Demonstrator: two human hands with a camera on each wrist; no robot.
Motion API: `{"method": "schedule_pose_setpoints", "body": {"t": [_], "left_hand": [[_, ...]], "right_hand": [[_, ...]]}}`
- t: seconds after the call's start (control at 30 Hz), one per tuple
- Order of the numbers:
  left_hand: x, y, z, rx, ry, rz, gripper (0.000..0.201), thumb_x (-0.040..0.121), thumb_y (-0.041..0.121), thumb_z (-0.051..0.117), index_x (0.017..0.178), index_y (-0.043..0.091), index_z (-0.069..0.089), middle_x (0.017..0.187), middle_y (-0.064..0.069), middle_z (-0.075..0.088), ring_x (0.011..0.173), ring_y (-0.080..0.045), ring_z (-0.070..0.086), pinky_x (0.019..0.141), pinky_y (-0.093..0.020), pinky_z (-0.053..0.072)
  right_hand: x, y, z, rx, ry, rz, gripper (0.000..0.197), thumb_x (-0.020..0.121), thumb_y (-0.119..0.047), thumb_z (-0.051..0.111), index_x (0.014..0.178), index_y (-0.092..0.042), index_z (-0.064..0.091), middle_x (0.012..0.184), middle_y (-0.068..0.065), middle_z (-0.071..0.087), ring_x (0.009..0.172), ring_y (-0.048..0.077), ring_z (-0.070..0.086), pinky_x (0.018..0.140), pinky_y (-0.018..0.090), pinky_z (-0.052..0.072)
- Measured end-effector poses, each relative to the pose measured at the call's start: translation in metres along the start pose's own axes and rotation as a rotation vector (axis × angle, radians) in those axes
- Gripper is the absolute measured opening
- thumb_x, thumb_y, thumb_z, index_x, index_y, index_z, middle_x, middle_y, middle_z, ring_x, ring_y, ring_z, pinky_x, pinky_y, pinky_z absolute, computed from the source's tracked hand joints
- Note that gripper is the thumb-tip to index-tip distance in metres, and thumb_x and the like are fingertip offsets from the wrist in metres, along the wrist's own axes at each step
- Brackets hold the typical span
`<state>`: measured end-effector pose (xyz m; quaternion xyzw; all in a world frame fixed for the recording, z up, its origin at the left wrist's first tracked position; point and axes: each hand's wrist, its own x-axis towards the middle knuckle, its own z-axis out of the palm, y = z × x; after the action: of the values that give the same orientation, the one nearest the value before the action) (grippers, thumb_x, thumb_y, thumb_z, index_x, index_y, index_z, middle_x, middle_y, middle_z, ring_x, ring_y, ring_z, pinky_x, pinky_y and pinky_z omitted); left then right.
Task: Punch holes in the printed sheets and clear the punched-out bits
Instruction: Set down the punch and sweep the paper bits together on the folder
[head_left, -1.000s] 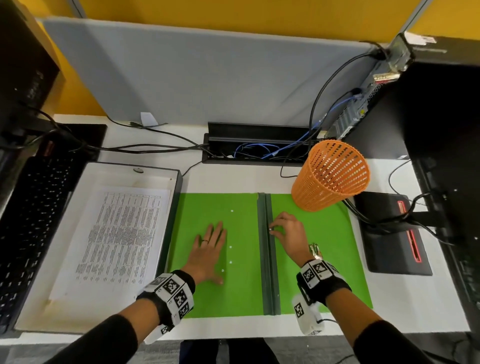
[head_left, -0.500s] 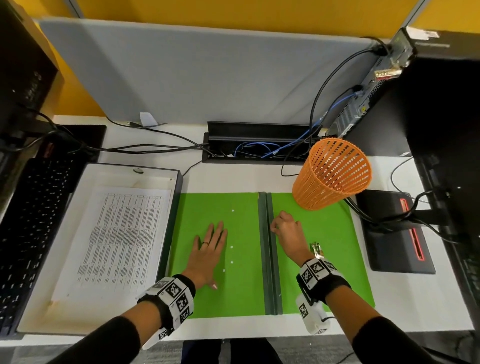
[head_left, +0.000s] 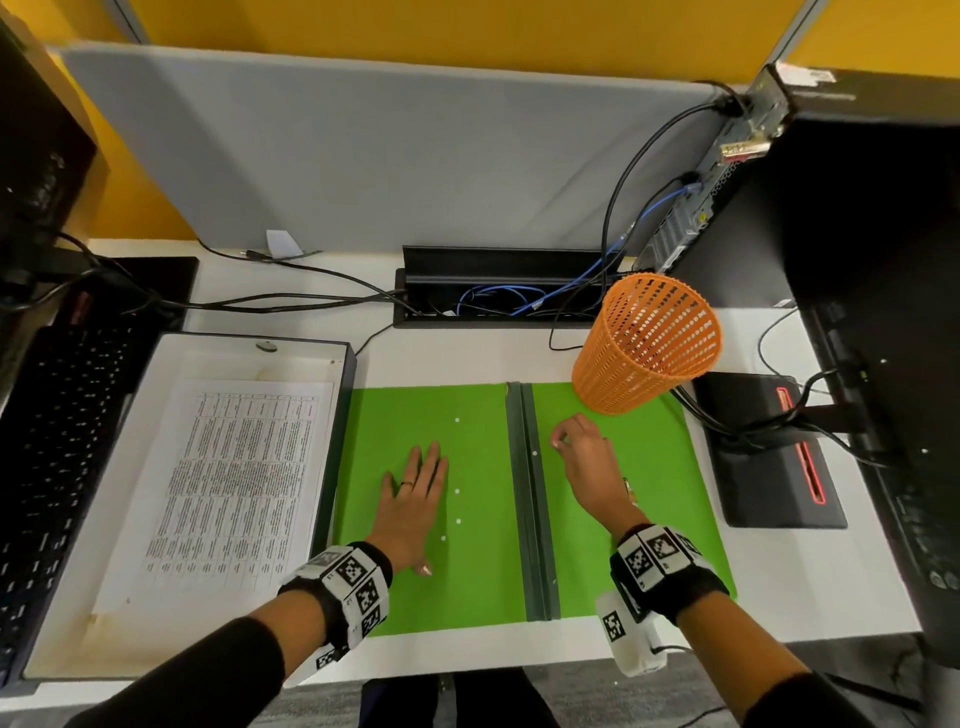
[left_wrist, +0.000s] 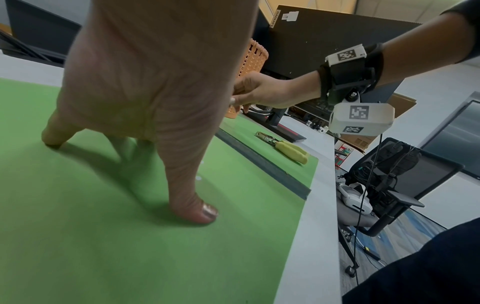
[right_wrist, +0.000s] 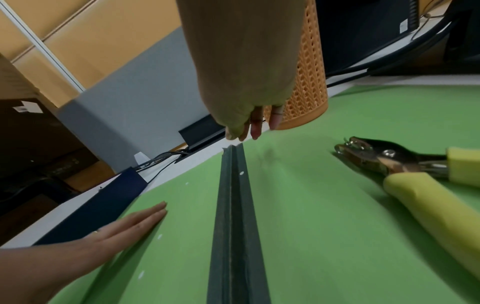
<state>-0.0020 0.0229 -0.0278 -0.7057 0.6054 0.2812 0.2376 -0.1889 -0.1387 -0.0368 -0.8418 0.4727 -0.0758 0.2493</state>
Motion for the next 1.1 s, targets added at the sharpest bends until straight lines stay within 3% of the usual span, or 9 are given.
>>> {"method": "schedule_pose_setpoints", "body": {"t": [0.07,0.3,0.53,0.67,0.87,1.0,1.1], "left_hand": [[0.0,0.001,-0.001,0.006,0.003,0.002,0.14,0.061,0.049,0.08,0.144,0.004,-0.024,0.139,-0.012,-0.043,0.141,-0.038,-0.022,0.115,-0.057,0.008],[0.001,-0.001,0.004,0.008,0.02,0.002,0.141,0.06,0.05,0.08,0.144,0.004,-0.024,0.138,-0.012,-0.043,0.141,-0.038,-0.021,0.115,-0.057,0.008],[0.004,0.0,0.006,0.007,0.021,-0.004,0.141,0.06,0.049,0.08,0.143,0.004,-0.024,0.14,-0.013,-0.042,0.141,-0.038,-0.022,0.115,-0.058,0.008],[0.005,0.001,0.007,0.017,0.021,-0.011,0.143,0.058,0.049,0.081,0.143,0.003,-0.024,0.143,-0.014,-0.04,0.14,-0.038,-0.022,0.114,-0.059,0.009],[0.008,0.002,0.008,0.008,0.015,-0.013,0.144,0.058,0.048,0.082,0.144,0.003,-0.024,0.142,-0.014,-0.04,0.14,-0.039,-0.023,0.114,-0.06,0.009],[0.009,0.001,0.011,0.008,0.018,-0.011,0.143,0.058,0.049,0.081,0.144,0.002,-0.023,0.145,-0.015,-0.038,0.132,-0.036,-0.031,0.114,-0.06,0.009],[0.008,0.0,0.01,0.011,0.019,-0.006,0.143,0.058,0.05,0.081,0.144,0.002,-0.023,0.145,-0.015,-0.038,0.139,-0.039,-0.025,0.114,-0.06,0.009]], "right_hand": [[0.0,0.002,-0.004,0.089,-0.009,-0.016,0.006,0.084,-0.002,0.06,0.086,-0.007,0.063,0.092,0.008,0.062,0.078,0.018,0.055,0.072,0.036,0.049],[0.002,0.003,0.011,0.107,-0.109,-0.037,0.012,0.079,-0.008,0.068,0.09,-0.005,0.069,0.091,0.008,0.065,0.074,0.012,0.053,0.07,0.024,0.044],[0.009,0.001,0.022,0.029,-0.076,-0.016,0.006,0.076,-0.012,0.071,0.081,-0.012,0.069,0.084,0.002,0.066,0.073,0.017,0.06,0.075,0.04,0.051],[0.012,-0.001,0.025,0.006,-0.081,0.01,0.003,0.078,-0.009,0.069,0.077,-0.012,0.069,0.084,0.003,0.066,0.072,0.017,0.059,0.078,0.038,0.049],[0.011,-0.004,0.028,-0.073,-0.085,-0.007,0.016,0.075,0.007,0.063,0.07,-0.008,0.063,0.08,0.005,0.062,0.072,0.022,0.057,0.073,0.04,0.049],[0.006,-0.006,0.032,-0.105,-0.079,-0.003,0.016,0.078,0.008,0.056,0.074,-0.007,0.061,0.084,0.006,0.058,0.078,0.022,0.054,0.073,0.037,0.04],[0.009,-0.002,0.033,-0.097,-0.111,0.006,0.017,0.079,0.008,0.058,0.077,-0.009,0.061,0.09,0.004,0.058,0.085,0.018,0.053,0.076,0.036,0.039]]}}
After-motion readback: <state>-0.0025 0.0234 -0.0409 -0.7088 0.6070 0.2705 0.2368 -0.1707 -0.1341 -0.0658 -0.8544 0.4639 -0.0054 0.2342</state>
